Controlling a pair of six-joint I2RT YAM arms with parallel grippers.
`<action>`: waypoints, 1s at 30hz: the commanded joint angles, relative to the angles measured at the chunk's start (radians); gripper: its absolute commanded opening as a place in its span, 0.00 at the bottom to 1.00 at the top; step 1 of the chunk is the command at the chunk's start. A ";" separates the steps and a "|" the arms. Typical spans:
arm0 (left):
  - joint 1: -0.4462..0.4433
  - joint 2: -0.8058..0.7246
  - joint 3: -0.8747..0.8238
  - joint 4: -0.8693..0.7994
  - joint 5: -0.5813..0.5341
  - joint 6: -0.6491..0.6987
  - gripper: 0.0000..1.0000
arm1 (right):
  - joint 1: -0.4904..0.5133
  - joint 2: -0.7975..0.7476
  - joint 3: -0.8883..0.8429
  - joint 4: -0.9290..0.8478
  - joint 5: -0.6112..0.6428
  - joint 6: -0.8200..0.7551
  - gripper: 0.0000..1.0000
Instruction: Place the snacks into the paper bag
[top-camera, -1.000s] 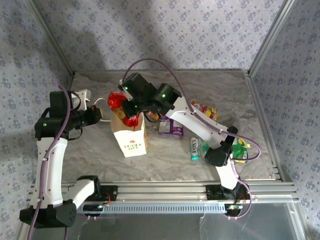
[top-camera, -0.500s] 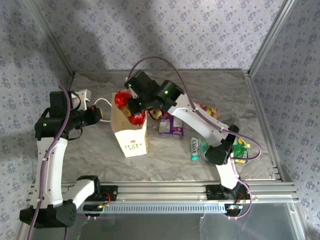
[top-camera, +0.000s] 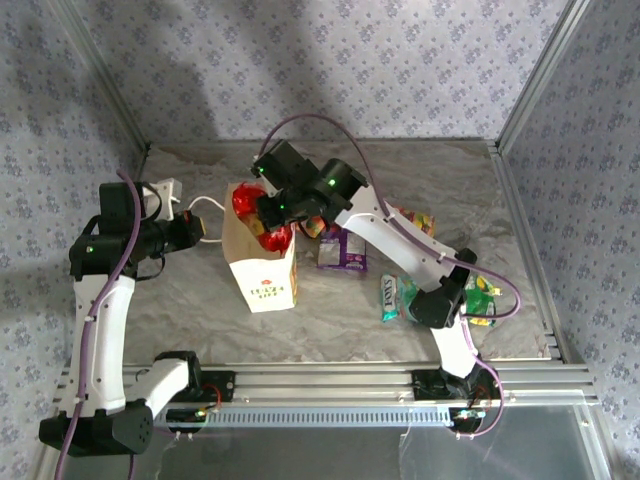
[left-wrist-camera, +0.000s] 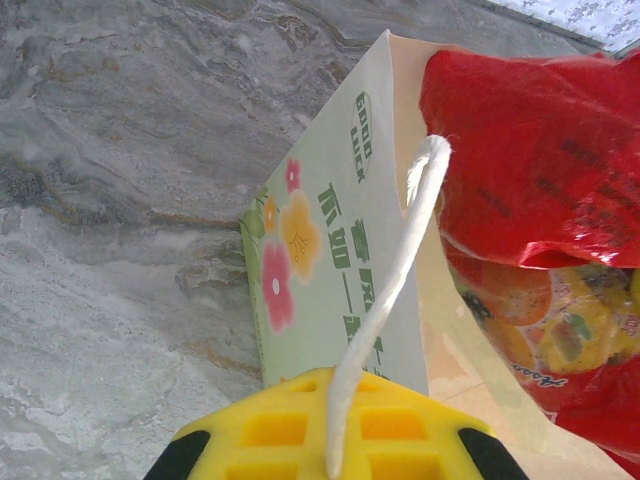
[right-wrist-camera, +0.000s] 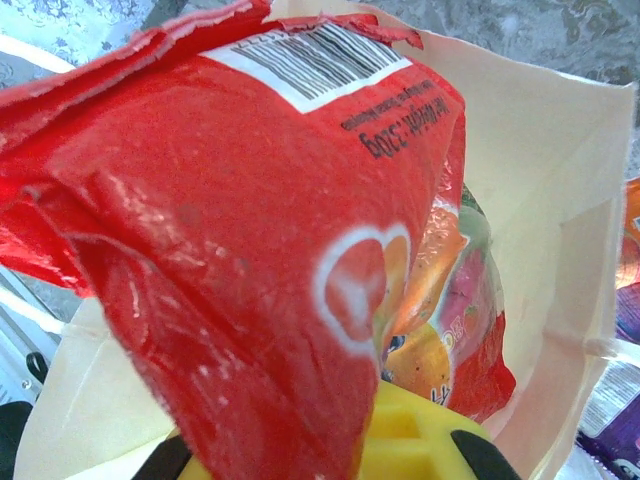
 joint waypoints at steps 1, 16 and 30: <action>0.007 0.004 0.005 0.009 0.027 0.000 0.02 | -0.005 0.009 0.042 0.018 -0.017 0.026 0.04; 0.006 0.004 -0.001 0.011 0.038 0.002 0.02 | -0.004 0.043 0.100 0.003 -0.031 0.090 0.38; 0.007 -0.004 -0.001 0.014 0.057 -0.014 0.03 | 0.000 -0.091 0.093 0.037 -0.050 0.045 0.40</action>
